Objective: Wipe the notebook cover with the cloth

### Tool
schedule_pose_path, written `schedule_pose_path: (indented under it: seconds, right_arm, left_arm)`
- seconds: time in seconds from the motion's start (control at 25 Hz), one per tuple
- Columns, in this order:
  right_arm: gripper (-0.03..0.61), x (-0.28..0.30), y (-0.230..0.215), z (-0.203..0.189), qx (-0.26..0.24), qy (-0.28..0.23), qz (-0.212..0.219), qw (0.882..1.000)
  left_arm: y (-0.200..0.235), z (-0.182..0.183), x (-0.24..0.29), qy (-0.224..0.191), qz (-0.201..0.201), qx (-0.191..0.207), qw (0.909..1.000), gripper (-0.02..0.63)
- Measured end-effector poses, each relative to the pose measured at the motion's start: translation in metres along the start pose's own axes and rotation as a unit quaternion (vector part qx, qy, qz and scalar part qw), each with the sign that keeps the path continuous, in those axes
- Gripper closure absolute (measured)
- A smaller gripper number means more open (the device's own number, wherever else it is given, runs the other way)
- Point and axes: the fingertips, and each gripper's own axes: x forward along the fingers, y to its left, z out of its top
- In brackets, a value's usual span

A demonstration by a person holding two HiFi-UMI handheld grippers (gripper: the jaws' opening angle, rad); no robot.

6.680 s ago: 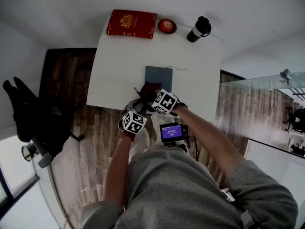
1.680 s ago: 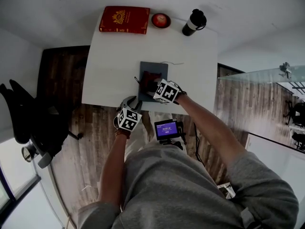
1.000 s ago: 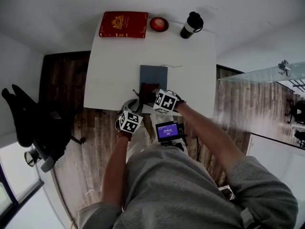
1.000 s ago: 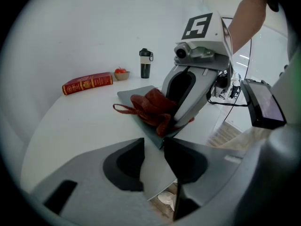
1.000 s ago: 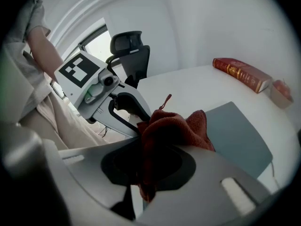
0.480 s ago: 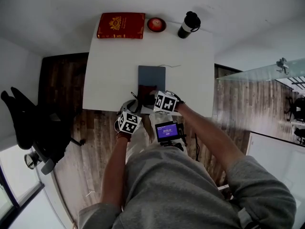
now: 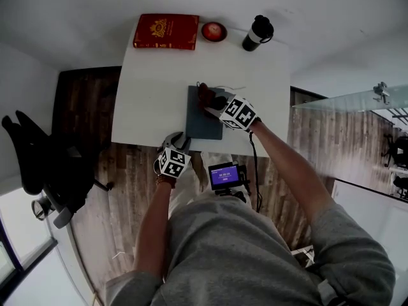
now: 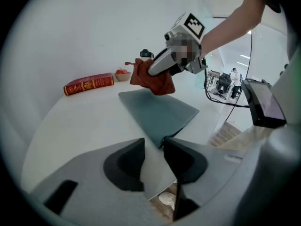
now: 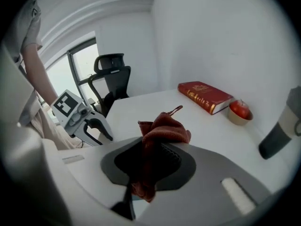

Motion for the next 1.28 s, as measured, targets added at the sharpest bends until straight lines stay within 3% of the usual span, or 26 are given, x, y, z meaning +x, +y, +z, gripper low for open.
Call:
schedule_pose_path:
  seconds: [0.2,0.4,0.6,0.76,1.28]
  right_arm:
    - [0.502,-0.011,-0.061,-0.01,-0.019,0.012,-0.061,0.998]
    - [0.5,-0.001,-0.089,-0.04,0.026,0.049,-0.068,0.996]
    - [0.499,0.013,-0.098,-0.057,0.111,0.036,-0.062,0.991]
    - [0.499,0.015,-0.094,-0.059,0.145,0.028,-0.056,0.987]
    - [0.502,0.018,-0.077,-0.061,0.148,0.028,-0.039,0.988]
  left_arm:
    - [0.0,0.0,-0.001,0.0,0.001,-0.001,1.0,0.488]
    - [0.0,0.0,0.0,-0.001,0.001,-0.003,1.0,0.489]
    - [0.001,0.001,0.0,-0.003,0.004,-0.004,1.0,0.489]
    - [0.0,0.001,0.001,-0.003,0.004,0.001,1.0,0.489]
    - [0.001,0.0,0.0,-0.002,0.008,0.005,1.0,0.488]
